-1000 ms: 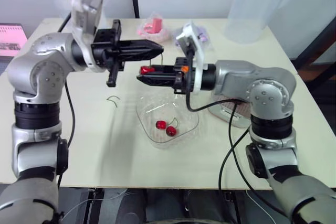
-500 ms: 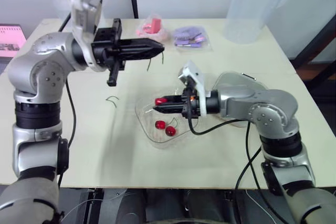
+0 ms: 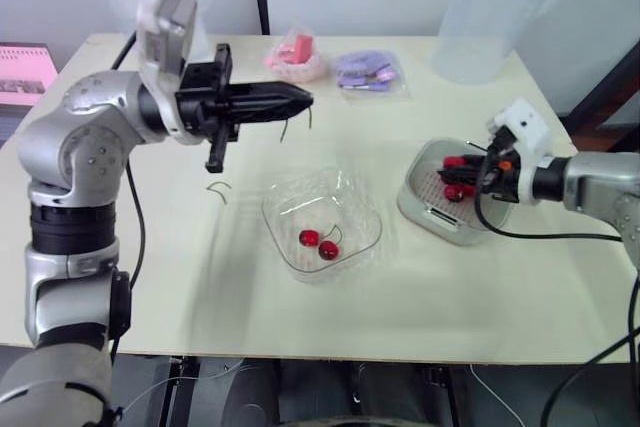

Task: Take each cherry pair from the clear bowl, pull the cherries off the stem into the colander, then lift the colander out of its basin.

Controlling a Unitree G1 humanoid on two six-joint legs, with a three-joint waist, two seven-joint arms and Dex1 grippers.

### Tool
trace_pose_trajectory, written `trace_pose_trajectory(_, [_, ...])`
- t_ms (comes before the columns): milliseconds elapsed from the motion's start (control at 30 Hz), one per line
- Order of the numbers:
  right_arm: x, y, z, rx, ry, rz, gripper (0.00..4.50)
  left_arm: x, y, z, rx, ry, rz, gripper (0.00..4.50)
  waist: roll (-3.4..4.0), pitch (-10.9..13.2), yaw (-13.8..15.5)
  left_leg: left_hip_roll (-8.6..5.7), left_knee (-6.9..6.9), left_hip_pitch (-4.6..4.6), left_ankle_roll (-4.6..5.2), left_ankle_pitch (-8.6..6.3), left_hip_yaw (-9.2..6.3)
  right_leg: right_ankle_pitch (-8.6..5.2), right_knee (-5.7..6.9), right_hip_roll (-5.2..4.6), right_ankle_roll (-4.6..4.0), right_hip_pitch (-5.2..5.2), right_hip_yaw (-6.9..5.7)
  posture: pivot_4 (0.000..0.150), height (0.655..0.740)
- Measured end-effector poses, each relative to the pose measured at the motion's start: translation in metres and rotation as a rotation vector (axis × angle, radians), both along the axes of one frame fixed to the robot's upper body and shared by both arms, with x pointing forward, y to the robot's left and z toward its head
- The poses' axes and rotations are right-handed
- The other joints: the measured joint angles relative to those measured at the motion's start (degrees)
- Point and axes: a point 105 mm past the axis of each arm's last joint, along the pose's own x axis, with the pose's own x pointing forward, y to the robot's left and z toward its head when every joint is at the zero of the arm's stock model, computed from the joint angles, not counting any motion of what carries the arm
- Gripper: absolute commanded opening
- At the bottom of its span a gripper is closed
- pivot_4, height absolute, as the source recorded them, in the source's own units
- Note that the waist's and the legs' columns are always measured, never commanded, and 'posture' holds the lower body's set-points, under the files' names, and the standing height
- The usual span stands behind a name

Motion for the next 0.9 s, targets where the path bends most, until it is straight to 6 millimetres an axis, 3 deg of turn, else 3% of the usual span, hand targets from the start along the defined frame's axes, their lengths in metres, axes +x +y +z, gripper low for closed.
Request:
trace_pose_trajectory(233, [0.007, 0.012, -0.014, 0.009, 0.005, 0.04, 4.26, 0.0, -0.003, 0.0, -0.015, -0.01, -0.013, 0.0, 0.0, 0.0, 0.27, 0.0, 0.01, -0.02, 0.0, 0.0, -0.01, 0.0, -0.01, 0.0, 0.0, 0.0, -0.01, 0.15, 0.7367])
trace_pose_trajectory(267, [0.008, 0.012, -0.013, 0.004, 0.001, 0.043, 4.46, 0.0, -0.003, 0.0, -0.015, -0.011, -0.013, 0.0, 0.0, 0.0, 0.28, 0.0, 0.0, -0.02, 0.0, 0.0, 0.0, 0.0, -0.01, -0.01, 0.0, 0.0, -0.01, 0.15, 0.7367])
trace_pose_trajectory(433, [0.006, 0.006, -0.007, -0.028, -0.004, 0.057, 4.46, 0.0, -0.001, -0.003, -0.009, -0.004, -0.004, 0.0, 0.02, 0.01, 0.5, 0.0, 0.01, -0.02, 0.0, 0.0, 0.0, 0.0, -0.01, -0.02, 0.0, 0.0, -0.01, 0.15, 0.7367])
trace_pose_trajectory(600, [-0.005, -0.002, 0.027, -0.077, -0.09, 0.1, 4.46, 0.002, 0.006, -0.011, 0.009, 0.02, 0.024, 0.0, 0.04, 0.02, 0.44, 0.02, 0.0, -0.02, 0.0, 0.0, -0.02, 0.0, -0.01, 0.01, 0.0, 0.0, -0.02, 0.15, 0.7367])
trace_pose_trajectory(767, [-0.04, -0.004, 0.067, -0.126, -0.165, 0.216, 4.46, 0.001, 0.023, -0.022, 0.053, 0.043, 0.089, 0.0, 0.05, 0.03, 0.46, 0.05, -0.02, -0.01, 0.01, -0.01, -0.01, -0.01, -0.03, 0.02, -0.01, 0.02, -0.04, 0.15, 0.7367])
trace_pose_trajectory(900, [-0.064, -0.016, 0.068, -0.158, -0.134, 0.239, 4.46, 0.002, 0.04, -0.031, 0.07, 0.075, 0.158, 0.0, 0.04, 0.03, 0.54, 0.04, 0.04, 0.04, 0.01, -0.01, 0.0, 0.0, -0.03, -0.01, -0.01, 0.11, -0.04, 0.15, 0.7367])
